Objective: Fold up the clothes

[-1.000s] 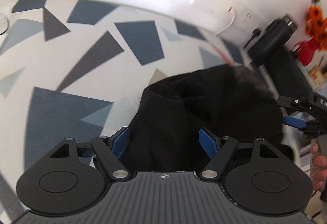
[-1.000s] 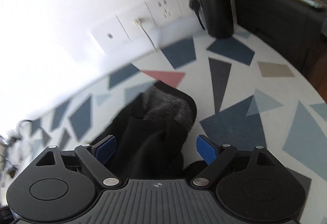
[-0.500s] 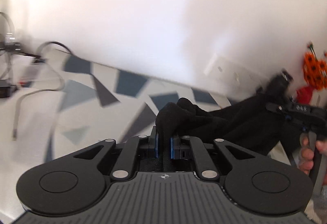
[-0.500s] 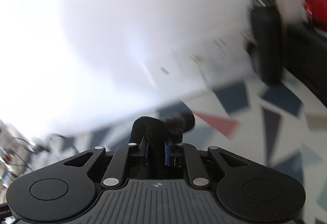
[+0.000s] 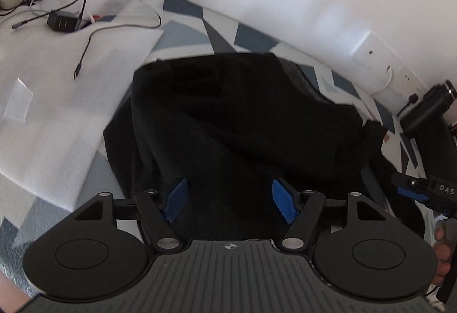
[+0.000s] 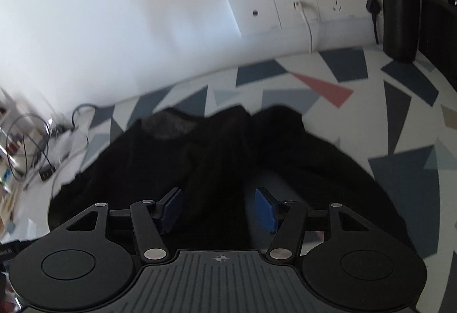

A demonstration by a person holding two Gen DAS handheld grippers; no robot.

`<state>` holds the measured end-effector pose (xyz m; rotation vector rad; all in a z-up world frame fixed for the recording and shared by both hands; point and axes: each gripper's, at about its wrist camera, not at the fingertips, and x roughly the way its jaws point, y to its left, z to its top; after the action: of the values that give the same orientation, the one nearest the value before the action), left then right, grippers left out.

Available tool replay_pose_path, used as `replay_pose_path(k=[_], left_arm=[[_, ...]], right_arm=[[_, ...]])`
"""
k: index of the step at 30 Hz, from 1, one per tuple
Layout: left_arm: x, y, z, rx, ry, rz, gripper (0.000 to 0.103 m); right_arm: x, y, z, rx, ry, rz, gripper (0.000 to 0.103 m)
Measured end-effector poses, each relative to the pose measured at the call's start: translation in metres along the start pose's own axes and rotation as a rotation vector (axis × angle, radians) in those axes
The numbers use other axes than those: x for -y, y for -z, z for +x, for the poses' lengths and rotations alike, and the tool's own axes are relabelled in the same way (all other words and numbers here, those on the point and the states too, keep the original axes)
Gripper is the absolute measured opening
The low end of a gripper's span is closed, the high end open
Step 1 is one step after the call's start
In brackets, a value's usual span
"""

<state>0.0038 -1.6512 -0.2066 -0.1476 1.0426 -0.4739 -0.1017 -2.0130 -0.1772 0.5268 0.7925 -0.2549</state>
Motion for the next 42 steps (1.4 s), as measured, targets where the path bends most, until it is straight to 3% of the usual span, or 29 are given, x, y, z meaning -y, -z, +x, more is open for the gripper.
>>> replay_pose_path(k=[4, 6, 8, 9, 10, 11, 12, 19, 23, 25, 27, 29, 31, 32, 35, 37, 40, 42], left_arm=[[0.010, 0.022, 0.015, -0.070, -0.002, 0.027, 0.073], [0.013, 0.026, 0.023, -0.084, -0.002, 0.043, 0.074], [0.014, 0.026, 0.028, -0.091, -0.010, 0.035, 0.074], [0.012, 0.026, 0.027, -0.086, 0.001, 0.018, 0.070], [0.009, 0.025, 0.025, -0.078, 0.019, 0.003, 0.043], [0.007, 0.025, 0.021, -0.073, 0.029, -0.001, 0.025], [0.006, 0.024, 0.016, -0.068, 0.024, -0.002, 0.014], [-0.010, 0.016, -0.038, 0.019, 0.038, -0.053, 0.006], [-0.017, 0.006, -0.054, 0.054, -0.015, -0.021, 0.006], [-0.021, 0.004, -0.048, 0.028, -0.081, -0.030, 0.008], [-0.021, 0.004, -0.043, 0.008, -0.097, -0.029, 0.013], [-0.014, 0.003, -0.042, 0.010, -0.040, 0.000, 0.029], [0.000, 0.003, -0.039, 0.008, 0.005, 0.056, 0.057], [0.008, 0.003, -0.032, -0.007, 0.024, 0.084, 0.062], [0.033, 0.002, -0.006, -0.066, 0.063, 0.157, 0.064], [0.048, 0.007, 0.015, -0.114, 0.076, 0.221, 0.074], [0.068, 0.019, 0.044, -0.153, 0.069, 0.308, 0.084], [0.078, 0.025, 0.049, -0.129, 0.037, 0.359, 0.084]], right_arm=[[-0.009, 0.036, 0.030, -0.115, 0.065, -0.051, 0.058], [-0.016, 0.046, 0.041, -0.151, 0.078, -0.078, 0.053], [-0.023, 0.049, 0.041, -0.157, 0.088, -0.108, 0.030], [-0.026, 0.049, 0.040, -0.158, 0.091, -0.118, 0.002], [-0.024, 0.047, 0.034, -0.137, 0.088, -0.095, 0.003], [-0.021, 0.044, 0.028, -0.116, 0.085, -0.072, 0.003], [-0.018, 0.041, 0.021, -0.092, 0.083, -0.048, 0.002], [0.030, 0.030, -0.056, 0.107, 0.173, 0.259, 0.002], [0.050, 0.038, -0.090, 0.149, 0.258, 0.301, 0.002], [0.063, 0.041, -0.085, 0.094, 0.303, 0.317, 0.007], [0.072, 0.046, -0.076, 0.033, 0.330, 0.340, 0.024], [0.075, 0.054, -0.074, 0.021, 0.285, 0.370, 0.032], [0.068, 0.058, -0.071, 0.024, 0.268, 0.333, 0.038], [0.063, 0.059, -0.068, 0.026, 0.258, 0.301, 0.040], [0.048, 0.064, -0.053, 0.020, 0.237, 0.177, 0.044], [0.035, 0.067, -0.041, 0.013, 0.244, 0.097, 0.050], [0.022, 0.068, -0.017, -0.028, 0.236, 0.018, 0.051], [0.015, 0.069, 0.000, -0.082, 0.233, -0.013, 0.044]])
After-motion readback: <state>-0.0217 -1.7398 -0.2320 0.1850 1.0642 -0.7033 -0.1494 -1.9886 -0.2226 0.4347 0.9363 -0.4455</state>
